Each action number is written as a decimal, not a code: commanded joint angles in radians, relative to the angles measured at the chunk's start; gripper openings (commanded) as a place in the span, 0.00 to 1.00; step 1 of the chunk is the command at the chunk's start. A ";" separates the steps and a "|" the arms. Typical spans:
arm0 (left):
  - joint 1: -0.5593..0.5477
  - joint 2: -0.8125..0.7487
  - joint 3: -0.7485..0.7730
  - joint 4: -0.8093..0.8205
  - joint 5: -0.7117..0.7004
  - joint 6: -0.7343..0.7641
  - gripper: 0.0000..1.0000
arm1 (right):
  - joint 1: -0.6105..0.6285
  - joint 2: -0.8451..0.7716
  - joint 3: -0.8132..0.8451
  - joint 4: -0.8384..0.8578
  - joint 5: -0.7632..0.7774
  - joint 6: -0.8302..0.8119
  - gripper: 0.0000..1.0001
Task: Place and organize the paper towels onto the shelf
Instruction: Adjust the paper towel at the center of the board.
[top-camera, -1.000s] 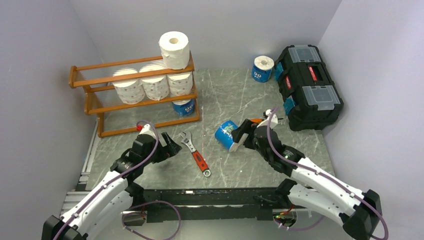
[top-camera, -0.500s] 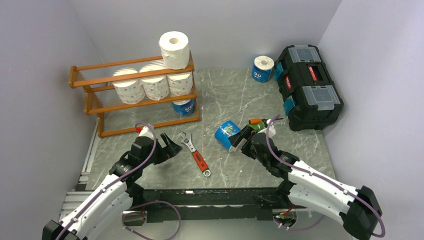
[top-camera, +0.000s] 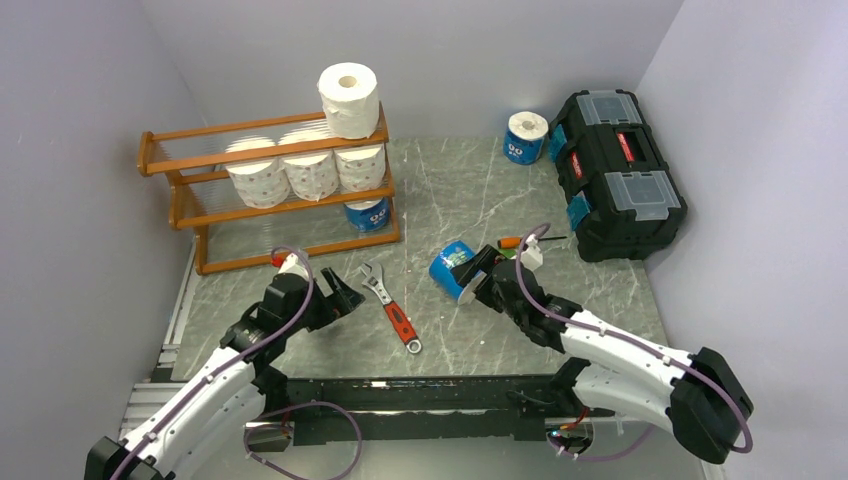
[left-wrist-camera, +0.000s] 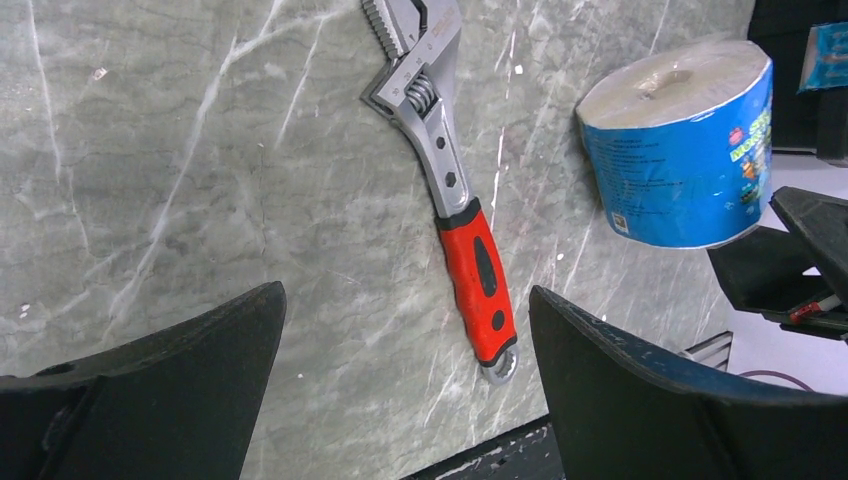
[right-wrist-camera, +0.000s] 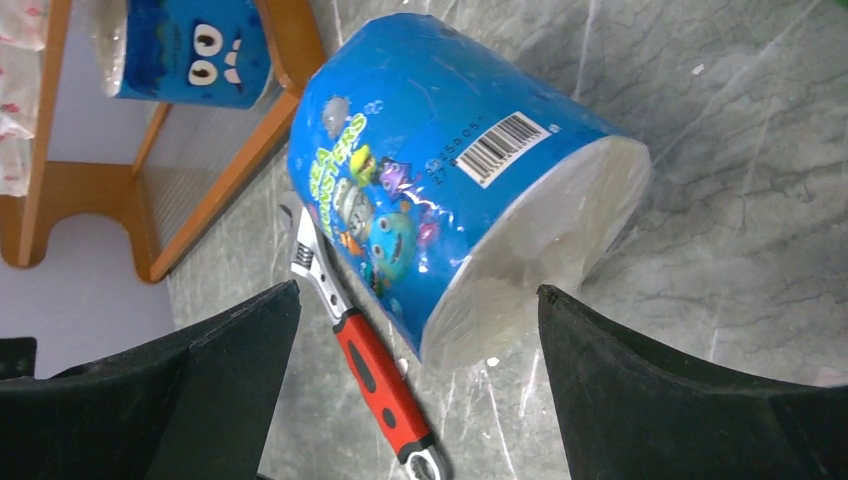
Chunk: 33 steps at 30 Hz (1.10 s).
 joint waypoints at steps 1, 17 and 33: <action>-0.001 0.022 -0.002 0.027 0.008 0.003 0.97 | -0.010 0.023 0.002 0.064 -0.002 0.012 0.91; -0.001 0.026 -0.001 0.016 0.001 0.013 0.98 | -0.049 0.087 -0.114 0.355 -0.074 0.016 0.84; -0.002 0.050 0.007 0.022 -0.006 0.012 0.97 | -0.049 0.117 -0.243 0.663 -0.065 -0.079 0.63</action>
